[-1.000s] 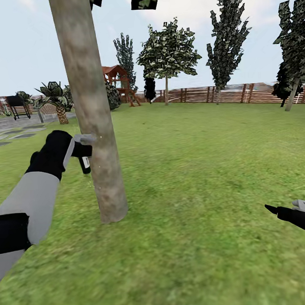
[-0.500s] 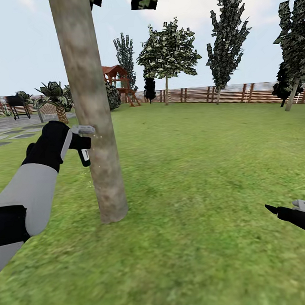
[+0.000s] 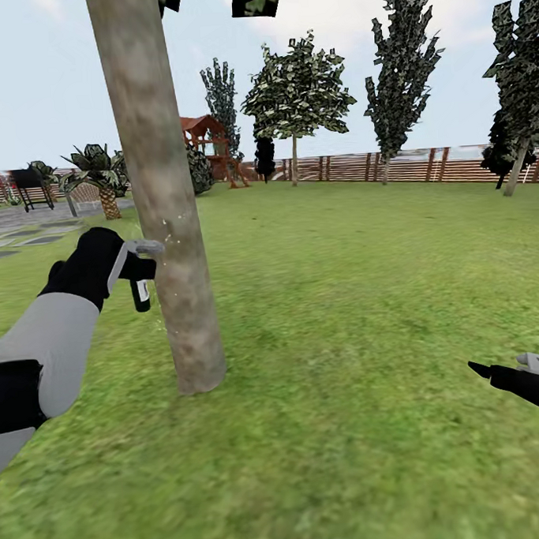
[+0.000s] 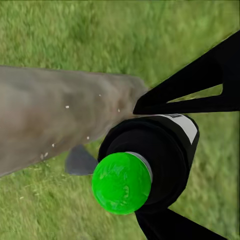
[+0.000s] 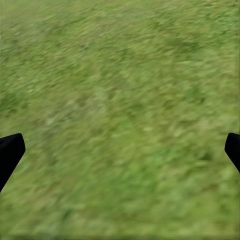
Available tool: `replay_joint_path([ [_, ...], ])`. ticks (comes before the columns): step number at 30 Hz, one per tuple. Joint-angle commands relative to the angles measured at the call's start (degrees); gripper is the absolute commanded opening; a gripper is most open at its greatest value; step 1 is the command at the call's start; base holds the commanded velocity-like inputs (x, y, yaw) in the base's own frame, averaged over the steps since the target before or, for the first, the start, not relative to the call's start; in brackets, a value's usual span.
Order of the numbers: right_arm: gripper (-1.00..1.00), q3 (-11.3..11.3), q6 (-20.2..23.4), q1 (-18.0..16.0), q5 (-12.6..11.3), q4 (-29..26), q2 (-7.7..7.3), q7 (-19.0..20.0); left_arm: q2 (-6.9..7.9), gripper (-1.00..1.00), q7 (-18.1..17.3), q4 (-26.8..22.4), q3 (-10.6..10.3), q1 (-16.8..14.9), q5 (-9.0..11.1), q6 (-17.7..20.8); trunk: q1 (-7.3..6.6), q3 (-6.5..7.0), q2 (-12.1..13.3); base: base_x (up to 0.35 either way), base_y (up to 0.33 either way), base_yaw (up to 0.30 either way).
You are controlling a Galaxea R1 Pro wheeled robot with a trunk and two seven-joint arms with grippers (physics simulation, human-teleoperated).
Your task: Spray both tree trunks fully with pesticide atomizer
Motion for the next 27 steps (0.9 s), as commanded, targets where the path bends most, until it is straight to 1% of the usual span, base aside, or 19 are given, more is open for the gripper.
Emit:
replay_joint_path([
  [1,1.00,0.00,0.00,0.00,0.00,0.00,0.02,-0.01,-0.09,-1.00,0.10,0.21,-0.03,-0.01,-0.37,-0.05,0.00,0.00,0.00,0.000,0.000,0.000],
  [3,1.00,0.00,0.00,0.00,0.00,0.00,0.02,-0.02,-0.32,-1.00,0.55,0.37,-0.05,-0.01,-0.76,-0.12,0.00,0.00,0.00,0.000,0.000,0.000],
  [7,1.00,0.00,0.00,0.00,0.00,0.00,0.01,0.01,-0.38,-1.00,0.94,0.43,0.03,0.06,-0.89,-0.26,0.00,0.00,0.00,0.000,0.000,0.000],
  [10,1.00,0.00,0.00,0.00,0.00,0.00,0.02,-0.01,-0.37,-1.00,2.73,0.04,0.26,0.01,-0.95,-0.24,0.00,0.00,0.00,0.000,0.000,0.000],
  [17,1.00,0.00,0.00,0.00,0.00,0.00,-0.02,-0.02,0.04,-1.00,2.99,0.32,0.37,0.22,-0.87,-0.36,0.00,0.00,0.00,0.000,0.000,0.000],
  [18,1.00,0.00,0.00,0.00,0.00,0.00,0.01,-0.02,0.05,-1.00,2.96,1.35,0.38,0.37,-0.81,-0.64,0.00,0.00,0.00,0.000,0.000,0.000],
  [20,1.00,0.00,0.00,0.00,0.00,0.00,0.00,-0.02,0.05,-1.00,2.97,5.48,0.38,0.49,-0.79,-2.56,0.00,0.00,0.00,0.000,0.000,0.000],
  [21,1.00,0.00,0.00,0.00,0.00,0.00,0.03,-0.02,0.06,-1.00,2.97,8.45,0.38,0.51,-0.78,-5.21,0.00,0.00,0.00,0.000,0.000,0.000],
  [22,1.00,0.00,0.00,0.00,0.00,0.00,0.01,-0.02,0.06,-1.00,2.97,9.92,0.38,0.51,-0.76,-6.48,0.00,0.00,0.00,0.000,0.000,0.000],
  [23,1.00,0.00,0.00,0.00,0.00,0.00,0.01,-0.02,0.06,-1.00,2.97,13.01,0.38,0.52,-0.72,-9.06,0.00,0.00,0.00,0.000,0.000,0.000],
  [24,1.00,0.00,0.00,0.00,0.00,0.00,-0.01,-0.02,0.06,-1.00,2.97,14.26,0.38,0.52,-0.70,-10.32,0.00,0.00,0.00,0.000,0.000,0.000],
  [27,1.00,0.00,0.00,0.00,0.00,0.00,-0.01,-0.02,0.06,-1.00,2.97,16.06,0.38,0.52,-0.69,-12.29,0.00,0.00,0.00,0.000,0.000,0.000],
])
